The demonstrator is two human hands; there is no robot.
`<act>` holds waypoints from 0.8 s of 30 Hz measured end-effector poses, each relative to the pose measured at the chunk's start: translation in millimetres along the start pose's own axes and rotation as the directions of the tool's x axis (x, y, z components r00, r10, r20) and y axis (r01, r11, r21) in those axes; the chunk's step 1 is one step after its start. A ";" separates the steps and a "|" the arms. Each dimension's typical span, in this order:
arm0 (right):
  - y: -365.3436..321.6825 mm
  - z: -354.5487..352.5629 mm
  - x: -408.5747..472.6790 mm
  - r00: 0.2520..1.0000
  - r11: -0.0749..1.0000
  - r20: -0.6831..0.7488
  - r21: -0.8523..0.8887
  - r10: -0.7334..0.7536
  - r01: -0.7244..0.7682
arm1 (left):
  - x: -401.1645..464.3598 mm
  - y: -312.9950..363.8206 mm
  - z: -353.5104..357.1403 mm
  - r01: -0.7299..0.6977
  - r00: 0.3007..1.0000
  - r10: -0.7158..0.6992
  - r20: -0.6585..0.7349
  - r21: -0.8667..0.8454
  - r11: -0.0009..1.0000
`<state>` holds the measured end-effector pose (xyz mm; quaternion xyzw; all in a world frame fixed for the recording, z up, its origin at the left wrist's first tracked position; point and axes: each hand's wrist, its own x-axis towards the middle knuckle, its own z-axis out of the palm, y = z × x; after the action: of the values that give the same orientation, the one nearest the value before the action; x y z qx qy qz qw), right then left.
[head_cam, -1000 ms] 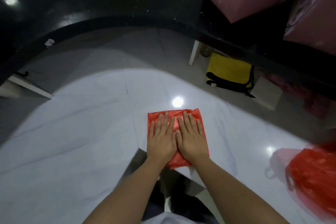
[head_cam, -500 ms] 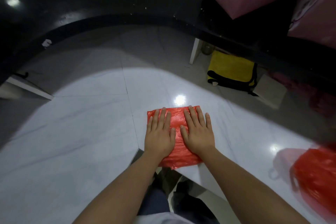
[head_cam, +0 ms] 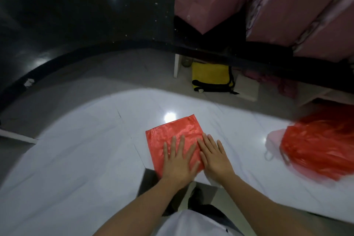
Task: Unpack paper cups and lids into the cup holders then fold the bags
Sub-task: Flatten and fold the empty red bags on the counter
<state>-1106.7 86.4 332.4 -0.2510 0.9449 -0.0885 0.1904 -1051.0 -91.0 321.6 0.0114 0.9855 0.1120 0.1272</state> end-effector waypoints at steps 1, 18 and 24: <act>1.7 0.2 -5.9 0.999 0.999 -0.037 0.043 0.007 -0.006 | -3.3 -1.8 2.4 -0.033 0.999 0.032 0.014 0.053 0.998; 36.8 -53.6 -39.9 0.843 0.902 -0.322 0.176 0.431 -0.394 | 52.7 -93.3 -81.9 -0.241 0.970 0.242 -0.035 0.048 0.969; 61.6 -95.6 -53.5 0.780 0.888 -0.425 0.210 0.459 -0.408 | 63.3 -4.7 -98.3 -0.331 0.930 0.345 -0.131 0.116 0.937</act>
<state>-1129.6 173.3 420.3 0.0124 0.9886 -0.1496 -0.0123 -1137.1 -113.8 397.6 0.1782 0.9796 0.0874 0.0311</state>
